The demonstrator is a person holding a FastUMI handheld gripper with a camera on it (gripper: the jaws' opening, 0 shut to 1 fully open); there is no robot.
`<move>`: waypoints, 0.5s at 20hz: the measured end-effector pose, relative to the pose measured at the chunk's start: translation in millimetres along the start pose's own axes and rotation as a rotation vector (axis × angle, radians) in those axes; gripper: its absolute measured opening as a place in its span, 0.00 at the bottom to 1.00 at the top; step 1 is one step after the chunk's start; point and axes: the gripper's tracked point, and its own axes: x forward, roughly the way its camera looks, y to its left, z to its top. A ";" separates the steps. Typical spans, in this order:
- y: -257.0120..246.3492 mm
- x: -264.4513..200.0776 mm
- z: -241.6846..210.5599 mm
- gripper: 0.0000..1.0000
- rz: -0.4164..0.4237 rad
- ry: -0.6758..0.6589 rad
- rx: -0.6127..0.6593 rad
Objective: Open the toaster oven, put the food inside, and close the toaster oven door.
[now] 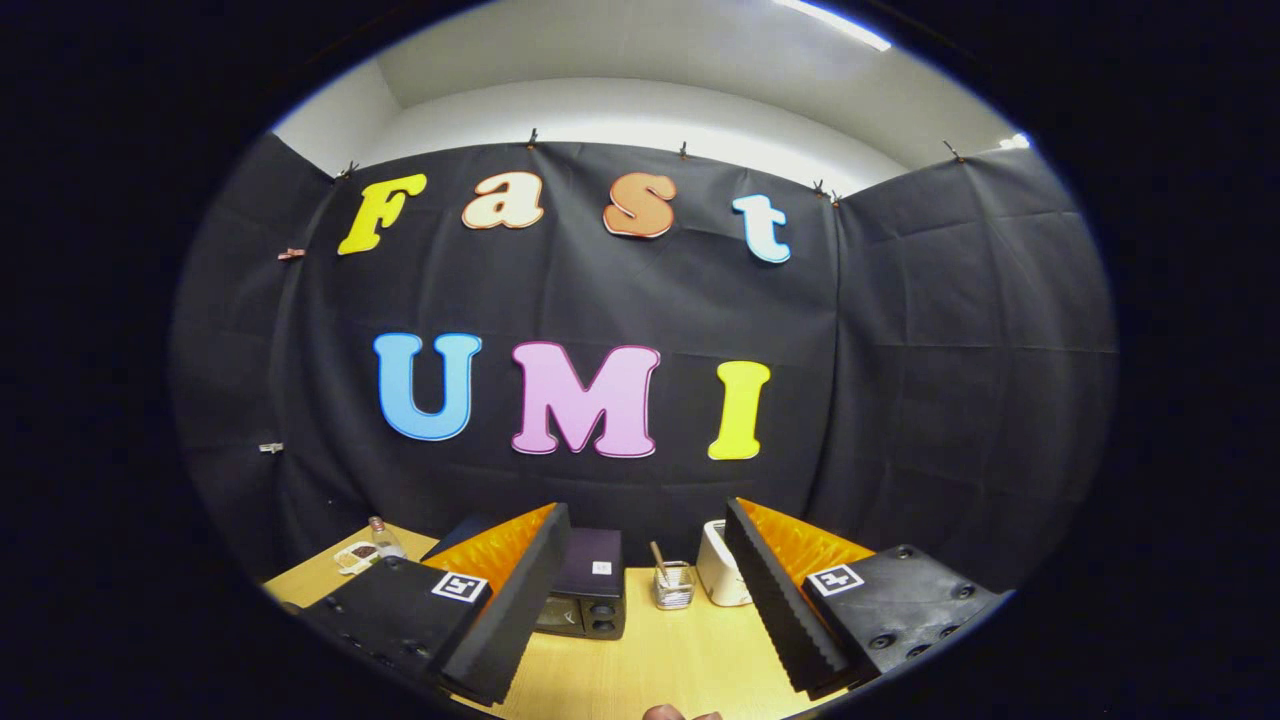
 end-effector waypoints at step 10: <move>16.1 0.9 -0.3 0.98 0.070 -0.007 -0.018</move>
